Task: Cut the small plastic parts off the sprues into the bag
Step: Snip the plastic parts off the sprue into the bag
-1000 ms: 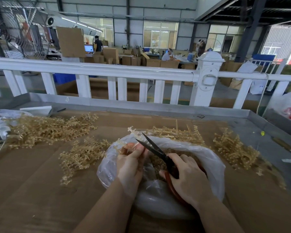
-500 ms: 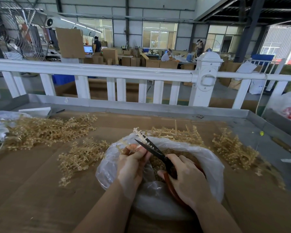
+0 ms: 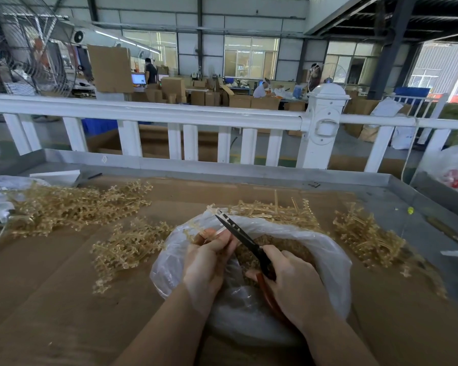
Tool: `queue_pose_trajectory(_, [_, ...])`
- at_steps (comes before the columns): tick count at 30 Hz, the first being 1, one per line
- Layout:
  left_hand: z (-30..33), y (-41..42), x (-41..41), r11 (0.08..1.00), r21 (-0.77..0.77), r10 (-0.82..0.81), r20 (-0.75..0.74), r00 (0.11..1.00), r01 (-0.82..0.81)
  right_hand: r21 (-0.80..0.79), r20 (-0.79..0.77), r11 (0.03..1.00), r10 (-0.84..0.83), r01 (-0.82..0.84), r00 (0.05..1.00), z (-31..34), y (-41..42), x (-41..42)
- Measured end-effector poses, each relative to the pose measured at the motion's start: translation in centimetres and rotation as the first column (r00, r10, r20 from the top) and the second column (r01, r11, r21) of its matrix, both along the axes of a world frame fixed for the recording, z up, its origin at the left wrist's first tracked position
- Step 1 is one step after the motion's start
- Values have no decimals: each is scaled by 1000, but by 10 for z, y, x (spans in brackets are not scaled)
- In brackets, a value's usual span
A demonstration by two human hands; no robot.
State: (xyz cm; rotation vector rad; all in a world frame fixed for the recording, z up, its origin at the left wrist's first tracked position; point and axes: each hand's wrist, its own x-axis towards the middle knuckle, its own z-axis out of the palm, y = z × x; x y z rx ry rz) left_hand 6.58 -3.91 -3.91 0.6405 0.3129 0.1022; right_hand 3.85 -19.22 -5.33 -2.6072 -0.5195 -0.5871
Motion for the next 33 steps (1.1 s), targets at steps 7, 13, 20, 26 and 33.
queue_pose_trajectory(7, [-1, 2, -1, 999, 2, -43, -2, 999, 43, 11, 10, 1000, 9, -10, 1000, 0, 1, -1])
queue_pose_trajectory(13, [0, 1, -2, 991, 34, -129, 5, 992, 129, 45, 77, 999, -21, 17, 997, 1, 3, -3])
queue_pose_trajectory(20, [3, 1, -5, 986, 27, -166, 11, 986, 166, 50, 61, 999, -1, -2, 998, 1, 3, -2])
queue_pose_trajectory(26, [-1, 1, -2, 984, 49, -170, 17, 985, 169, 55, 67, 998, -11, 8, 998, 0, 3, -1])
queue_pose_trajectory(33, [-7, 2, 3, 991, 37, -134, 58, 989, 132, 75, 111, 997, -45, 37, 993, 0, 4, -4])
